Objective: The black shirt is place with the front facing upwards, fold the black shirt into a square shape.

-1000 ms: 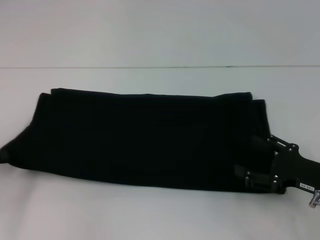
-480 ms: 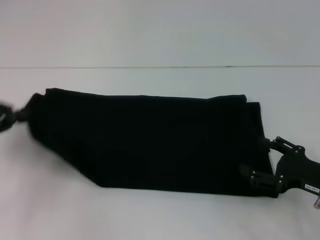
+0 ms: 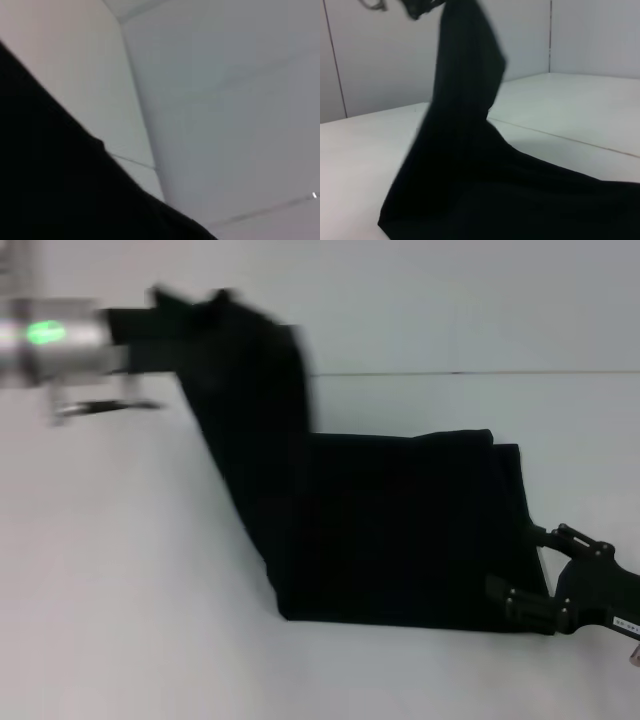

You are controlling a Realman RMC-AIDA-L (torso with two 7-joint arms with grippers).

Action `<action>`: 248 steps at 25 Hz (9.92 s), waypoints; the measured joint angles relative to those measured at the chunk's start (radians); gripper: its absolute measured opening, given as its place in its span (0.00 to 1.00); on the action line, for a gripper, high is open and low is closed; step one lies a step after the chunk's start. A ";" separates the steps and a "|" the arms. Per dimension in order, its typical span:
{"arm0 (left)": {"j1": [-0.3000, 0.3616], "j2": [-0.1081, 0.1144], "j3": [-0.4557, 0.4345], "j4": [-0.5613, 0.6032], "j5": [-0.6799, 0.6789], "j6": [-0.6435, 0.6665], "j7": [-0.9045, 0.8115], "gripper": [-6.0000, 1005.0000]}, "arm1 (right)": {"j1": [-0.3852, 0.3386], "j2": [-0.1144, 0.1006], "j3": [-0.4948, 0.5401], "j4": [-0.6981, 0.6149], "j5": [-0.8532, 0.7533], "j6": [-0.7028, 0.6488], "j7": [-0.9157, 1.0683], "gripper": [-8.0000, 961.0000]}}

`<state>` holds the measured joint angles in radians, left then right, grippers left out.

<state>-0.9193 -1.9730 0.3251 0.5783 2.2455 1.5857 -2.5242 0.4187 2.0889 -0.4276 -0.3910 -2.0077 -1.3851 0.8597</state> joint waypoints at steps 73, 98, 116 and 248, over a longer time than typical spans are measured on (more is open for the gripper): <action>-0.040 -0.204 0.153 -0.528 -0.200 -0.298 0.435 0.22 | 0.148 0.001 0.192 0.164 0.382 0.429 0.036 0.98; 0.396 -0.083 0.310 -0.020 -0.260 0.068 1.128 0.81 | 0.173 -0.220 -0.090 -0.097 -0.178 -0.069 1.353 0.98; 0.444 -0.073 0.306 -0.004 -0.272 0.120 1.282 0.81 | 0.351 -0.201 -0.180 -0.193 -0.512 -0.124 1.711 0.98; 0.409 -0.086 0.187 -0.093 -0.279 0.075 1.122 0.80 | 0.081 -0.068 0.040 -0.160 0.000 -0.019 0.548 0.82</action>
<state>-0.5101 -2.0589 0.5125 0.4850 1.9664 1.6605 -1.4018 0.4995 2.0206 -0.3874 -0.5509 -2.0073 -1.4043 1.4078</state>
